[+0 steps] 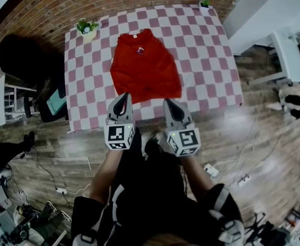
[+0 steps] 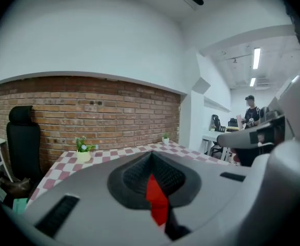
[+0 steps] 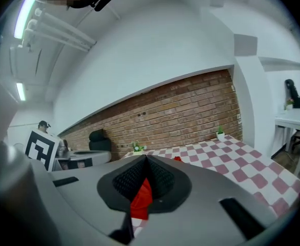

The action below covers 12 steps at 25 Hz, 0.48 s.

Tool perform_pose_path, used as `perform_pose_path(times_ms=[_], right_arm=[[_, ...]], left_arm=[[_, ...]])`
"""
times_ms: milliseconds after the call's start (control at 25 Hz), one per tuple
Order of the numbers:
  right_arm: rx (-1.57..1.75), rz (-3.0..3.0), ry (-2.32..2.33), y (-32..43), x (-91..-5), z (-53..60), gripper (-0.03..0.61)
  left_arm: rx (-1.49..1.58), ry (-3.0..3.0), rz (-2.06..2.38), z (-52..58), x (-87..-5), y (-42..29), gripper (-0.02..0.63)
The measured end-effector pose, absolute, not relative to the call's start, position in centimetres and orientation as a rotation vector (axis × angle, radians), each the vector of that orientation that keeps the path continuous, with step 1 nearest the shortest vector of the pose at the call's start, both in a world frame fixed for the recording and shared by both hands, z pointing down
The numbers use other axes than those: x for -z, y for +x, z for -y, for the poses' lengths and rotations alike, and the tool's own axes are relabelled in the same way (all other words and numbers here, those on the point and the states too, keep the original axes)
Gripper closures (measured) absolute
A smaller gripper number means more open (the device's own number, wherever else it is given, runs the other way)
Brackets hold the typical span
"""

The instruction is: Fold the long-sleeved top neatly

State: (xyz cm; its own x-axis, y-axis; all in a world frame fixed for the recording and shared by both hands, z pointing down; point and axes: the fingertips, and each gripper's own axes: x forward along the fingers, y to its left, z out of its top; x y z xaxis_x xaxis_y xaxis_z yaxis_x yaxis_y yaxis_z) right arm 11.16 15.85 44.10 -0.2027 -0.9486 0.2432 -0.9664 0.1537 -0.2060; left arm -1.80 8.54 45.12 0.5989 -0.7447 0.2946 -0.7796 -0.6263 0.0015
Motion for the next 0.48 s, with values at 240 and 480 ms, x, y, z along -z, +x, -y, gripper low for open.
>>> perform_pose_path(times_ms=[240, 480], right_arm=[[-0.426, 2.381, 1.888, 8.1, -41.9, -15.3, 0.571], [-0.428, 2.375, 1.904, 6.1, -39.9, -15.5, 0.571]], left_arm=[[-0.271, 2.682, 1.372, -9.7, -41.1, -5.7, 0.607], [-0.189, 2.686, 1.361, -10.1, -38.2, -8.1, 0.607]])
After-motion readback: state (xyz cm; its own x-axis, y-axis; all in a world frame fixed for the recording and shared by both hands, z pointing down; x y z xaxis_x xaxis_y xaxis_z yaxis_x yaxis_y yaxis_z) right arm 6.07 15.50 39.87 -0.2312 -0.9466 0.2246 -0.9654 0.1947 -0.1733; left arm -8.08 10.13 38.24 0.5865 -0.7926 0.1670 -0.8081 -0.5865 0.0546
